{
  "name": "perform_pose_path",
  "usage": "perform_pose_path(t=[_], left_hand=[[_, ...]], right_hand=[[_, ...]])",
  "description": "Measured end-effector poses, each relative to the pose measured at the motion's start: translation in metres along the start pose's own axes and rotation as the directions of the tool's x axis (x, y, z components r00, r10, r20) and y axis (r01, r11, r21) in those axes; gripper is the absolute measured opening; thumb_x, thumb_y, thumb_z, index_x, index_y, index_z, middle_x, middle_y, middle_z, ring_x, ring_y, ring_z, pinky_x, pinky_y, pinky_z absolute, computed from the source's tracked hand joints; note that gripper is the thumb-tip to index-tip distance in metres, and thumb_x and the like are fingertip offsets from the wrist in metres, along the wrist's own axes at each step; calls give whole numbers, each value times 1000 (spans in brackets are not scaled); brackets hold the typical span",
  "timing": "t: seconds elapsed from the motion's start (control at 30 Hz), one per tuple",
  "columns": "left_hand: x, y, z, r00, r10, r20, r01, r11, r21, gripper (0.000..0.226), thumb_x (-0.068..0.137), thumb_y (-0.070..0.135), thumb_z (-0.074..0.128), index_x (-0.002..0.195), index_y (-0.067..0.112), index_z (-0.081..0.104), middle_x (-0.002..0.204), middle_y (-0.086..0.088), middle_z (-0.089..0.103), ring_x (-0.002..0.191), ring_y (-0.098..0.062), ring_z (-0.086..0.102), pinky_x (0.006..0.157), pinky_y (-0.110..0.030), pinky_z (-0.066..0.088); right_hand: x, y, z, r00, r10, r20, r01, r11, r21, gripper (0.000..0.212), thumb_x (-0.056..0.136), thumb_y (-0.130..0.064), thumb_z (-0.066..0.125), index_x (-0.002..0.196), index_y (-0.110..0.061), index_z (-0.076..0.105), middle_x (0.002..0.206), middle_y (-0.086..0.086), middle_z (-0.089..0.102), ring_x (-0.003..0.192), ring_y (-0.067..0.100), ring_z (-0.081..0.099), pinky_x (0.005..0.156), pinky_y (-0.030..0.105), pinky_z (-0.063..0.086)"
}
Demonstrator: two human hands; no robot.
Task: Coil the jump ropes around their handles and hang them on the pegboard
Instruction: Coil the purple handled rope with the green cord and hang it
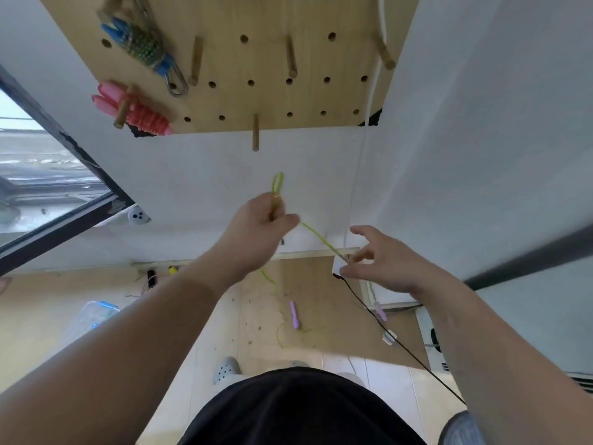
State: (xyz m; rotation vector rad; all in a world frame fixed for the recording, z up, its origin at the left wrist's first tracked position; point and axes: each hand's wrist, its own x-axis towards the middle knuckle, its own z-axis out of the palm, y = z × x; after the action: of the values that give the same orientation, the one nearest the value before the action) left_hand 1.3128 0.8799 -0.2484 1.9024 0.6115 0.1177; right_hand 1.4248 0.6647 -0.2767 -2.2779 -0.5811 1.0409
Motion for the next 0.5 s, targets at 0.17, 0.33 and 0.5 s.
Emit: perform_pose_path(t=[0.17,0.33,0.5], left_hand=[[-11,84,15,950,197,242,-184,980,-78,31,100,27,59,73,16,47,54,11,38,47,-10,30,49,-27,28],[5,123,14,953,269,137,-237,948,-212,27,104,23,52,80,17,44,61,2,36,50,-11,29,49,-28,26],[25,95,-11,964,262,-43,-264,931,-252,18,95,39,58,100,21,57,90,3,56,84,-13,56,83,-34,47]], right_hand=[[19,-8,22,956,-292,40,277,935,221,117,67,-41,93,153,-54,15,149,-43,25,136,-22,24,116,17,26],[25,-18,51,930,-319,183,243,907,343,20,99,-35,63,115,-28,72,121,-15,71,122,-1,58,116,32,34],[28,-40,58,941,-331,-69,331,857,395,38,110,-26,38,75,-14,48,64,1,55,70,13,60,94,45,49]])
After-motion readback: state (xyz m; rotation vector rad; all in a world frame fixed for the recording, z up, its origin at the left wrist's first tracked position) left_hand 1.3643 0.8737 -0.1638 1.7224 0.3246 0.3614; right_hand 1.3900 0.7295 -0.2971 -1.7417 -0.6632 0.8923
